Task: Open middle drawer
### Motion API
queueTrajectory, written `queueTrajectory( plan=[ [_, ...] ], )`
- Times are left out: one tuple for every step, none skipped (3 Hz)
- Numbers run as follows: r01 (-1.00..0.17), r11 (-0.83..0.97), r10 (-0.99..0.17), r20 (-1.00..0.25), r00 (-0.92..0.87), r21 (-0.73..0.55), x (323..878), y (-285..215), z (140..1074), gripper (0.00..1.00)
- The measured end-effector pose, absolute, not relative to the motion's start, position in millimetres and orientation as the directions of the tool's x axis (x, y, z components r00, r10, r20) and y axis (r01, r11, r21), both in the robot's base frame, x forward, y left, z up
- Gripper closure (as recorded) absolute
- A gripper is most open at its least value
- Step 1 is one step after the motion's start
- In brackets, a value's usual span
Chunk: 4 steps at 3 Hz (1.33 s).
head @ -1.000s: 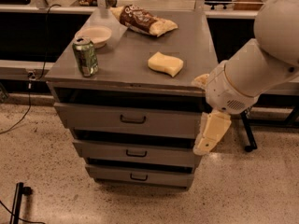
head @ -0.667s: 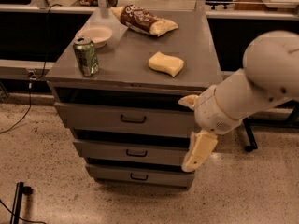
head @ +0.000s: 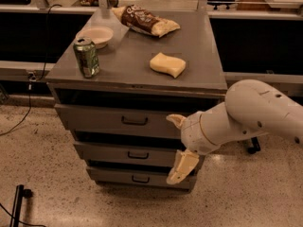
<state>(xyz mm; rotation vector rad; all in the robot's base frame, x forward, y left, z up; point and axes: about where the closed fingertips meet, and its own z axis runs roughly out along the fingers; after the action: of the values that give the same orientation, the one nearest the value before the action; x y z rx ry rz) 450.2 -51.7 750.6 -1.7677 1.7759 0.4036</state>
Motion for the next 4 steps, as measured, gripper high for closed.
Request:
queueTrajectory(
  plan=[
    [-0.979,0.07,-0.799,-0.599,0.061,-0.193,450.2,-51.6,751.4,0.0],
    [-0.976,0.071,-0.793,-0.605,0.068,-0.204,456.4,-42.6,726.5,0.0],
    [-0.976,0.063,-0.791,-0.607,0.079,-0.21,470.7,-18.9,649.5,0.0],
    [-0.974,0.082,-0.78,-0.622,0.069,-0.211,484.8,-10.0,600.4,0.0]
  ],
)
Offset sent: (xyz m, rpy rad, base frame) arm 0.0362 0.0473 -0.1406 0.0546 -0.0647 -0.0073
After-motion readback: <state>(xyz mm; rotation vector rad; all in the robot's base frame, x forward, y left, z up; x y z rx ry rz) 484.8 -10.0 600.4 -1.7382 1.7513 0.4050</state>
